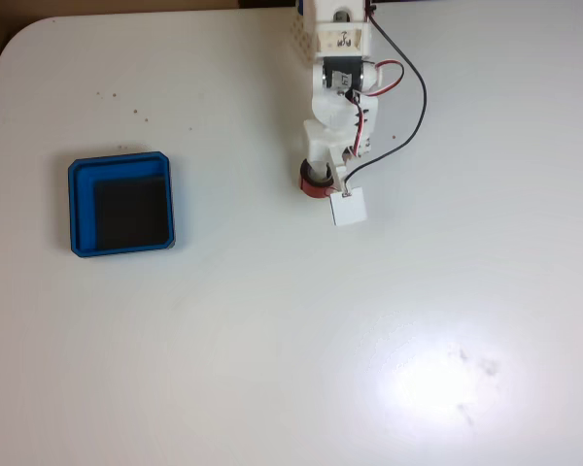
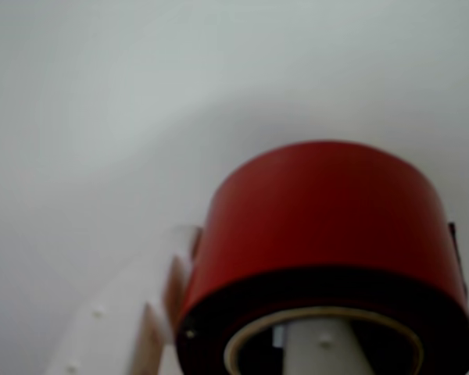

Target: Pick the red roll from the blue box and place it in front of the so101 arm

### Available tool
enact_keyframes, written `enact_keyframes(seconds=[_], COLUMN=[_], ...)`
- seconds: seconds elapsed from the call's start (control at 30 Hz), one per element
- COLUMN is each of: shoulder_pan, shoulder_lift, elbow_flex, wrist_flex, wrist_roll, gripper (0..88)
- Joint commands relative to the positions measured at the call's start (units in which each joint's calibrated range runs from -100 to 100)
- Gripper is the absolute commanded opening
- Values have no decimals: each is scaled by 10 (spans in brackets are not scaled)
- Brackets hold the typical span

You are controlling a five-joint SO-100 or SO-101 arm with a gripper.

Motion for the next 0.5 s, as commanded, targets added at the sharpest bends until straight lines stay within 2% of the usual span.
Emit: enact_keyframes(seconds=[0.0, 0.47], shoulder_pan=[0, 3], shoulder_lift=[12, 47], elbow_flex=[-3, -2], wrist_flex=[1, 0], wrist_roll=[4, -2], gripper=[8, 12])
